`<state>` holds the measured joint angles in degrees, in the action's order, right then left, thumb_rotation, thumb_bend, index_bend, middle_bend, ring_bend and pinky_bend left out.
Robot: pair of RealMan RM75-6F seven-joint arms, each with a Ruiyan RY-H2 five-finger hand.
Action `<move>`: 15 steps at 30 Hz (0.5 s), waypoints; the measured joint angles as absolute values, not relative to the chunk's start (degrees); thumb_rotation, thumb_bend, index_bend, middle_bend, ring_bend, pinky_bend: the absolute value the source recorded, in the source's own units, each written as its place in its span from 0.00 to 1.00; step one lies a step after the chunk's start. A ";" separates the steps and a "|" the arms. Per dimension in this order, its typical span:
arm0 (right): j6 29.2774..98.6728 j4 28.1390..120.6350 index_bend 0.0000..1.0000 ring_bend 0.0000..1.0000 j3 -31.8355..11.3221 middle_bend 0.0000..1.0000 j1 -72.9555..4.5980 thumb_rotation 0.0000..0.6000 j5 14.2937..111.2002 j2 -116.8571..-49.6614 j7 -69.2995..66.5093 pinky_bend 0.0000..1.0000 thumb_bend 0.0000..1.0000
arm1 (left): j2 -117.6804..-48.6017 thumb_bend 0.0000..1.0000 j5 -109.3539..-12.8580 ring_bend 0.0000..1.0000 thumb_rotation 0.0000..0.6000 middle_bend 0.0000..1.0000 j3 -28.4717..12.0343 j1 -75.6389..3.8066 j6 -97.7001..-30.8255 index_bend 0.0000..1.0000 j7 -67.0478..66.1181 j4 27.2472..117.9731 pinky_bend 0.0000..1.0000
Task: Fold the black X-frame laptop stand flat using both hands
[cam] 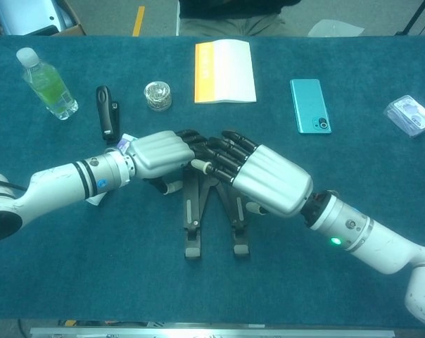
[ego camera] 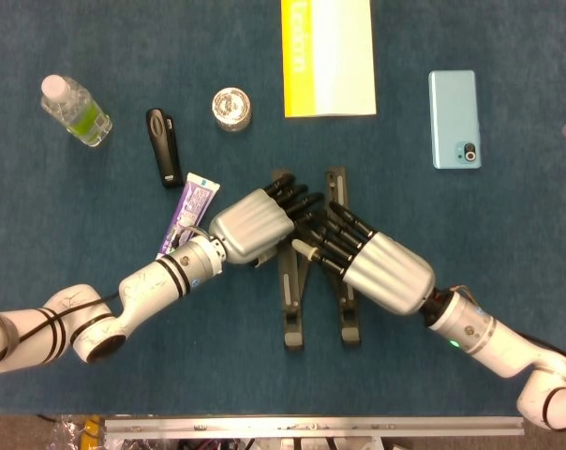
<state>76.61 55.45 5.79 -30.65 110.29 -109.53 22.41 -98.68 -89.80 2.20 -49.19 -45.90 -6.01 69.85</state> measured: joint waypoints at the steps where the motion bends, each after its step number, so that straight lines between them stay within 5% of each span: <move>1: 76.58 55.42 0.00 0.00 5.76 0.00 -30.70 0.94 110.24 -109.64 22.44 0.10 0.00 | -98.71 0.42 -89.76 0.00 1.00 0.00 2.20 -49.21 -45.86 0.00 -6.00 69.96 0.00; 15: 76.74 56.70 0.00 0.00 5.39 0.00 -31.15 0.94 109.42 -109.78 22.02 0.10 0.00 | -98.25 0.42 -89.67 0.00 1.00 0.00 2.22 -49.66 -45.56 0.00 -6.73 71.31 0.00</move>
